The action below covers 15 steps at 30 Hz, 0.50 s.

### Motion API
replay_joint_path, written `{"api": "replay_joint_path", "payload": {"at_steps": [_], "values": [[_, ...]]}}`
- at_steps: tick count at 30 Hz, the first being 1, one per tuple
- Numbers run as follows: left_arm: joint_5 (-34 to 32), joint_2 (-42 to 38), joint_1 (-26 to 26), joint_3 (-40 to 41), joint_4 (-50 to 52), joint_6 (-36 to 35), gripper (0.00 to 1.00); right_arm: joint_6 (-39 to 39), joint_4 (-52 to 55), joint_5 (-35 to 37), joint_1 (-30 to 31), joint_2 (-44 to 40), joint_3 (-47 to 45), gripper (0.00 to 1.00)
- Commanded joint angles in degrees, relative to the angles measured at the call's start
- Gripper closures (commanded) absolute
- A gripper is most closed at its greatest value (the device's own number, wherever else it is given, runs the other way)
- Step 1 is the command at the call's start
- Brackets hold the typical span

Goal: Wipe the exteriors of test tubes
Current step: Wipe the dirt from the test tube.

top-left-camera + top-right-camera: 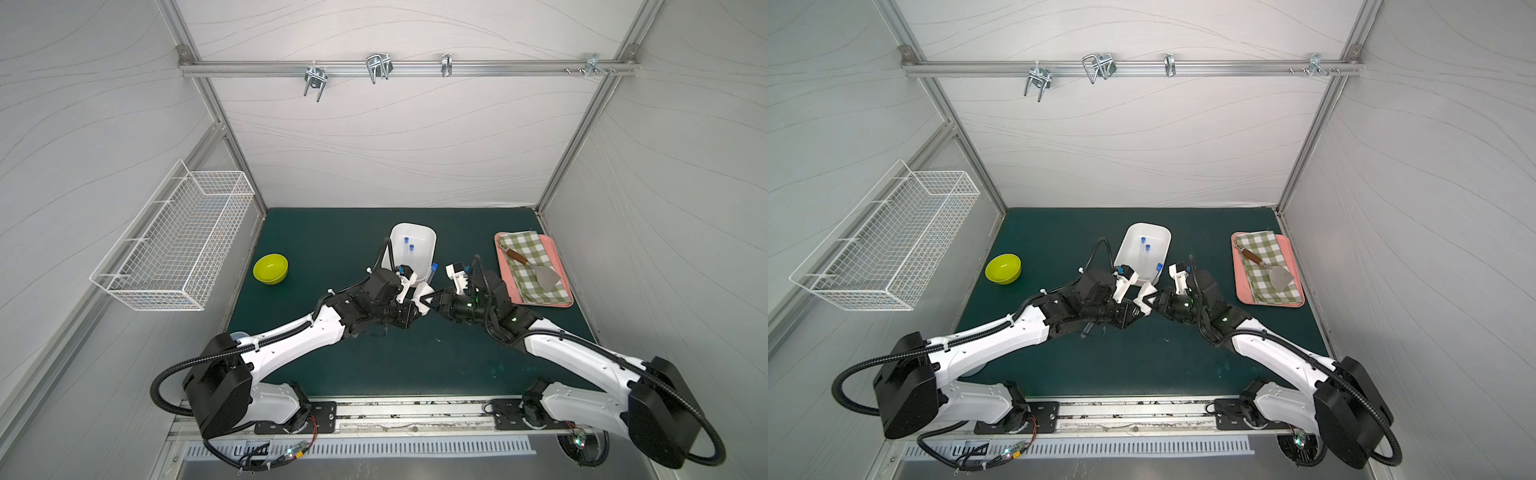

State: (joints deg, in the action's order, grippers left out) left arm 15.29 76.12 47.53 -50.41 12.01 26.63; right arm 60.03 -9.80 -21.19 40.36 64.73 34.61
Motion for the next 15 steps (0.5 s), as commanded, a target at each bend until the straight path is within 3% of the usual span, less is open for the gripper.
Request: {"api": "replay_joint_path", "payload": {"at_steps": [1,9,15], "values": [[1.1,-2.1,-0.2,-0.6,-3.2,1.4,0.92,-1.0,0.2,0.1,-2.9,-0.2,0.6,0.77],[4.5,-2.6,-0.7,-0.7,-4.6,2.2,0.91,-2.6,-3.7,-4.8,-2.4,2.6,2.1,0.77],[8.3,-2.7,-3.3,1.6,-8.7,6.0,0.91,-2.9,-5.0,-3.7,-1.1,-1.1,-0.2,0.74]]}}
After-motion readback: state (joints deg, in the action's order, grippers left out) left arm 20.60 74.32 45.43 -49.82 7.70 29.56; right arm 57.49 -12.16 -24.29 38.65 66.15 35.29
